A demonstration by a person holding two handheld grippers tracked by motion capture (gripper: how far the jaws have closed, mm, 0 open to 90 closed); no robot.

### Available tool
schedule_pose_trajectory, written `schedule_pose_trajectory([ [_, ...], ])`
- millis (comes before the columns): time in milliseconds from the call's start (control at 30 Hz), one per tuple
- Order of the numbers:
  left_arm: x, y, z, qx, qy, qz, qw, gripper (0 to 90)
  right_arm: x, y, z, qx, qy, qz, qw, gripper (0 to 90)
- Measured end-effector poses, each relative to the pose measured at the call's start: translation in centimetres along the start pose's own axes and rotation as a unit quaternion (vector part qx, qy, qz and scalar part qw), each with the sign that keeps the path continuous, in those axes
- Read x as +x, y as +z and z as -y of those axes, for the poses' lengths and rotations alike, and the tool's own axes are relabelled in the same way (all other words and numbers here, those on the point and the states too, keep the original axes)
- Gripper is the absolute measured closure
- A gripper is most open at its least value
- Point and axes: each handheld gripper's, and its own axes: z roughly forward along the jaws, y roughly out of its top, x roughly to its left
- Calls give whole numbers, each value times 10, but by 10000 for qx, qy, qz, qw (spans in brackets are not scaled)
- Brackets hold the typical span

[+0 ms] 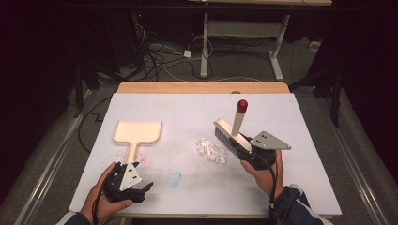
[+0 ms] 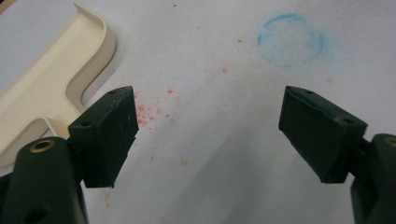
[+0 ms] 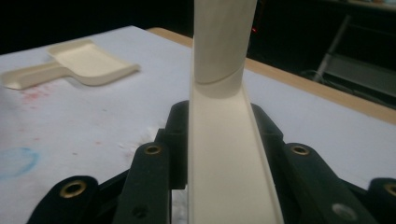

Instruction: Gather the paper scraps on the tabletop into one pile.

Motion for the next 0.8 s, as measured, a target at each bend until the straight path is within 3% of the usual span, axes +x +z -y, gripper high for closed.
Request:
schedule_pose_trajectory([
  [167,0,1,0,24,22,18,10000,190,-9,15,15,363,146,562,9977,676],
  [267,-1,2,-1,27,24,29,10000,190,-7,23,23,589,283,746,9951,676],
  [467,-1,3,-1,37,23,46,10000,190,11,32,22,572,318,730,9952,677],
  [633,-1,3,-1,36,16,56,10000,190,28,46,16,576,207,875,9943,677],
  [800,-1,4,-1,35,-15,76,10000,190,38,57,12,464,246,911,9945,677],
])
